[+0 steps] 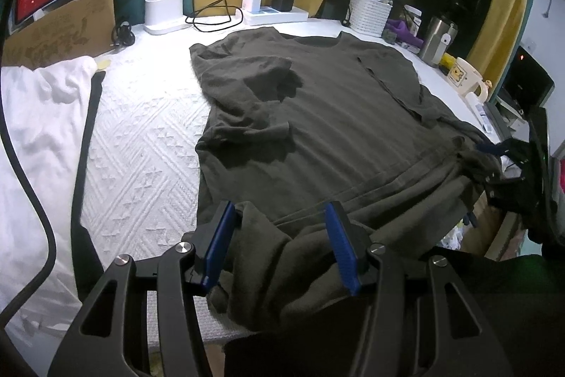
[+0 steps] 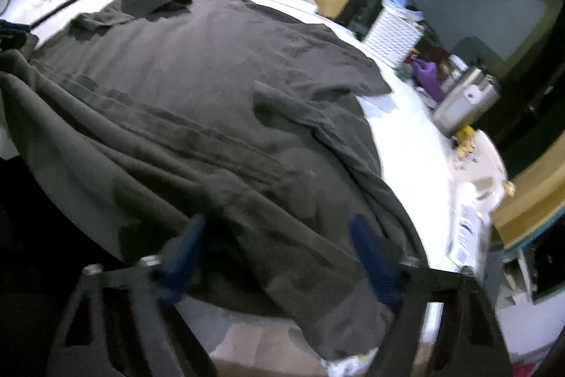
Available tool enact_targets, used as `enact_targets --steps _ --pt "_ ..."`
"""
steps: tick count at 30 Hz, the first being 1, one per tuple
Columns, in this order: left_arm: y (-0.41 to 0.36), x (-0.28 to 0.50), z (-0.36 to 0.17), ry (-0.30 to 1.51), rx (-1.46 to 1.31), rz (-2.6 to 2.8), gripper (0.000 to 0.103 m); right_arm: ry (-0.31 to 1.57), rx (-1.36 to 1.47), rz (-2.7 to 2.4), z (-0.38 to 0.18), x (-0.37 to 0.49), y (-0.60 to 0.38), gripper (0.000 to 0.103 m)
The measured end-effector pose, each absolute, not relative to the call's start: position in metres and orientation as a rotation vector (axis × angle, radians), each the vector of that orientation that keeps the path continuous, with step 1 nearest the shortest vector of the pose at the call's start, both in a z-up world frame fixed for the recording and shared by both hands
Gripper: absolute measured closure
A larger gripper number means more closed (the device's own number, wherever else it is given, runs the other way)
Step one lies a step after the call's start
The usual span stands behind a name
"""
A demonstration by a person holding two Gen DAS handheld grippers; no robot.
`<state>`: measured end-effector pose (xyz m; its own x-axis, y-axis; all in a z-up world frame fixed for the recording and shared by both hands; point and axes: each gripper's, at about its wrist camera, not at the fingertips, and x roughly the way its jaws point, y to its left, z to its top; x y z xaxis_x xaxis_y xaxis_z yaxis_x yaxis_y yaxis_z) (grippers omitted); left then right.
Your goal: Fold small clothes
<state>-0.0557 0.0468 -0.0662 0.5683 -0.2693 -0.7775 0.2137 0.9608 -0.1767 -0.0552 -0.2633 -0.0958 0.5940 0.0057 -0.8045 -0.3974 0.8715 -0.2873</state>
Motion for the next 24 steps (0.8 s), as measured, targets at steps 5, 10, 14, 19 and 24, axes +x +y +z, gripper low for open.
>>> enact_targets --steps 5,10,14,19,24 --pt "0.05 -0.059 -0.066 0.933 -0.067 -0.305 0.05 0.944 -0.382 0.339 -0.093 -0.053 -0.266 0.081" --pt "0.051 -0.061 -0.069 0.951 -0.059 -0.294 0.05 0.887 -0.253 0.244 -0.072 -0.048 -0.303 0.095" --pt "0.06 -0.059 -0.064 0.921 -0.054 -0.218 0.05 0.856 -0.162 0.154 -0.07 -0.034 -0.334 0.096" --pt "0.059 -0.055 -0.079 0.959 -0.08 -0.293 0.074 0.857 -0.126 0.171 -0.077 -0.029 -0.336 0.096" --pt "0.037 -0.074 -0.092 1.049 0.049 -0.375 0.098 0.844 -0.148 0.221 -0.074 -0.04 -0.327 0.096"
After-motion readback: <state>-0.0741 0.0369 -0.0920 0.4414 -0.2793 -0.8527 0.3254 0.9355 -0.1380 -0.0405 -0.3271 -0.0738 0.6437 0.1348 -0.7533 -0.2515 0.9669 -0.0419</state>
